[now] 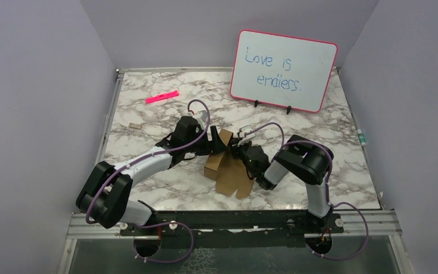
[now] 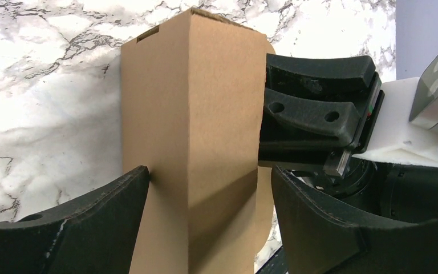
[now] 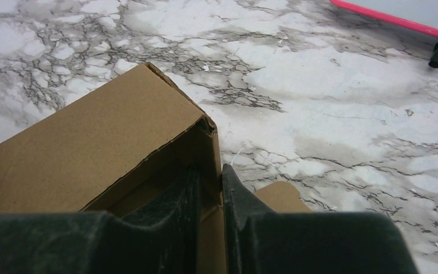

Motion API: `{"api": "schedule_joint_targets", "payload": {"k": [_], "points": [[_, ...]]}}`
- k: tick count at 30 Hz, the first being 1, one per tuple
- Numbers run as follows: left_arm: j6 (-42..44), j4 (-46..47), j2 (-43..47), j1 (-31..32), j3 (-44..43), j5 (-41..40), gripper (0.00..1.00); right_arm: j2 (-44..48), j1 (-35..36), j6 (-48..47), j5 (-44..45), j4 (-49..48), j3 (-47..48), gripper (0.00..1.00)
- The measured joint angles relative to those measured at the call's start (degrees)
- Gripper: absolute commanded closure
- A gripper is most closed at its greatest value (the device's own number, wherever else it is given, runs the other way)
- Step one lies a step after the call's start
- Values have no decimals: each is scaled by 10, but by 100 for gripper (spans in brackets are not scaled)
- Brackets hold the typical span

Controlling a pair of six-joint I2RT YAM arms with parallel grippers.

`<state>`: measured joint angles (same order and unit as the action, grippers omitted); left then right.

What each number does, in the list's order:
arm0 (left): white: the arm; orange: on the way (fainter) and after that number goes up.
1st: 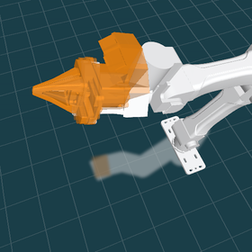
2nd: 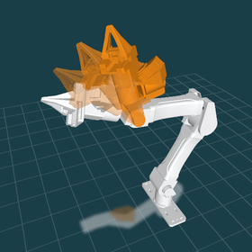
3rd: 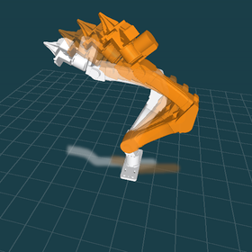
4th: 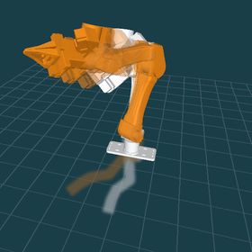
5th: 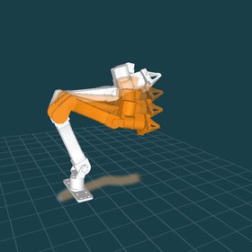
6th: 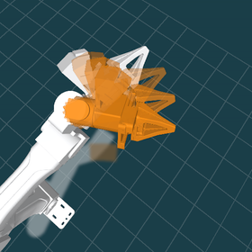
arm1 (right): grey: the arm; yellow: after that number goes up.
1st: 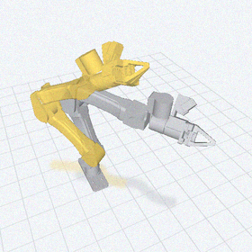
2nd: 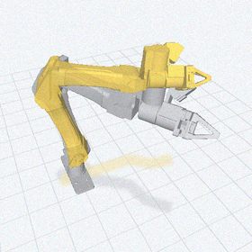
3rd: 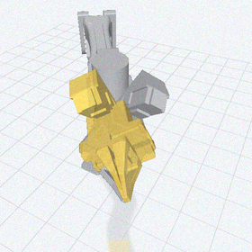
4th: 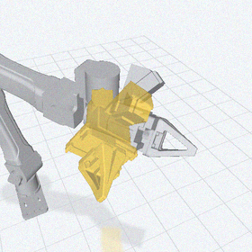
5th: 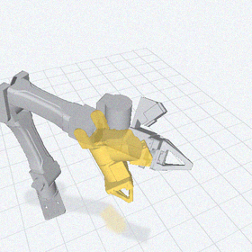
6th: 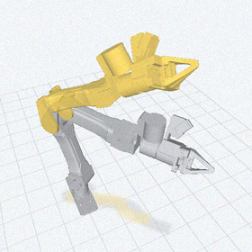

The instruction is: Fold the paper box

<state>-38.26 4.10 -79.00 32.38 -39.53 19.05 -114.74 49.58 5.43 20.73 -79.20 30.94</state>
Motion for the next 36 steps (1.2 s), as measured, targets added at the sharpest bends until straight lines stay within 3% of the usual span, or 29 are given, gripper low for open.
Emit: {"api": "schedule_joint_targets", "payload": {"k": [6,13,24,29,36], "points": [[9,-8,1,0,-2,-1,17,11,8,7,35,25,0,80],[46,-86,17,0,-40,-49,12,27,10,19,42,40,-3,58],[110,-203,71,5,-113,-146,11,105,10,39,43,53,-57,37],[127,-264,69,44,-134,-217,11,144,10,54,62,82,-87,29],[141,-328,47,148,-210,-350,11,283,10,106,99,212,-99,18]]}}
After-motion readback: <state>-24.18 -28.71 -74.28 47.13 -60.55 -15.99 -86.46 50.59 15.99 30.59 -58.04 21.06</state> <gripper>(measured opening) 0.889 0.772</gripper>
